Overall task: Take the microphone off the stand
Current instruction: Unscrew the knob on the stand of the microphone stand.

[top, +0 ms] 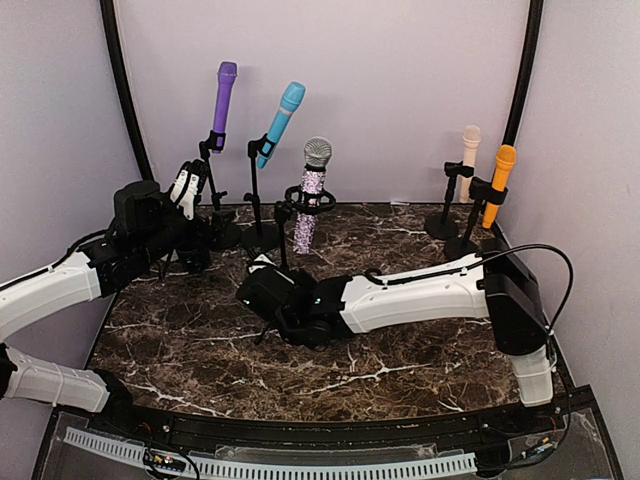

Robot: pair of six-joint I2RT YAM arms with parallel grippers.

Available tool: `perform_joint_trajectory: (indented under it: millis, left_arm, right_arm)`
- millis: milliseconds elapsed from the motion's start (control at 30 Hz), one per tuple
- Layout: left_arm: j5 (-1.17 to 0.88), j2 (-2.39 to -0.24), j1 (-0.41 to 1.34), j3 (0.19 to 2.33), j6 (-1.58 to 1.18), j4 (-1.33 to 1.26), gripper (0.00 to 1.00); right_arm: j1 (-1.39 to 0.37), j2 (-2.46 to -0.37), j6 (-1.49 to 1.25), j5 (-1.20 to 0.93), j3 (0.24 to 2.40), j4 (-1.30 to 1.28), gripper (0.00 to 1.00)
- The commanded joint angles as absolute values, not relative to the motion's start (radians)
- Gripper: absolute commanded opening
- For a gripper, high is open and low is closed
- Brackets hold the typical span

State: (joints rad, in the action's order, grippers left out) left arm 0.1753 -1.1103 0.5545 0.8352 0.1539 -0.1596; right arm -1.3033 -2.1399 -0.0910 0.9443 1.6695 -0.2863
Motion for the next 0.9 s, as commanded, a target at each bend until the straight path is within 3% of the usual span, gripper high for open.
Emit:
perform_joint_trajectory:
  millis: [0, 67, 167, 233, 600, 867]
  left_arm:
    - [0.172, -1.094, 0.558, 0.828, 0.161, -0.172, 0.89]
    - [0.174, -1.094, 0.558, 0.828, 0.162, -0.172, 0.89]
    - [0.176, -1.092, 0.56, 0.828, 0.163, -0.172, 0.89]
    - [0.176, -1.092, 0.56, 0.828, 0.163, -0.172, 0.88]
    - [0.176, -1.091, 0.56, 0.828, 0.163, -0.172, 0.89]
    - [0.176, -1.092, 0.562, 0.828, 0.163, -0.172, 0.89]
  right_arm:
    - [-1.324, -2.138, -0.097, 0.832, 1.65, -0.268, 0.31]
    - [-1.324, -2.101, -0.117, 0.803, 1.628, -0.236, 0.46]
    - [-1.324, -2.042, -0.148, 0.747, 1.589, -0.191, 0.63]
    - [-1.324, -2.004, -0.166, 0.707, 1.56, -0.165, 0.68]
    - [-1.294, -1.783, -0.386, 0.519, 1.292, -0.01, 0.78]
    - [-1.15, -1.667, -0.801, 0.168, 0.956, 0.432, 0.77]
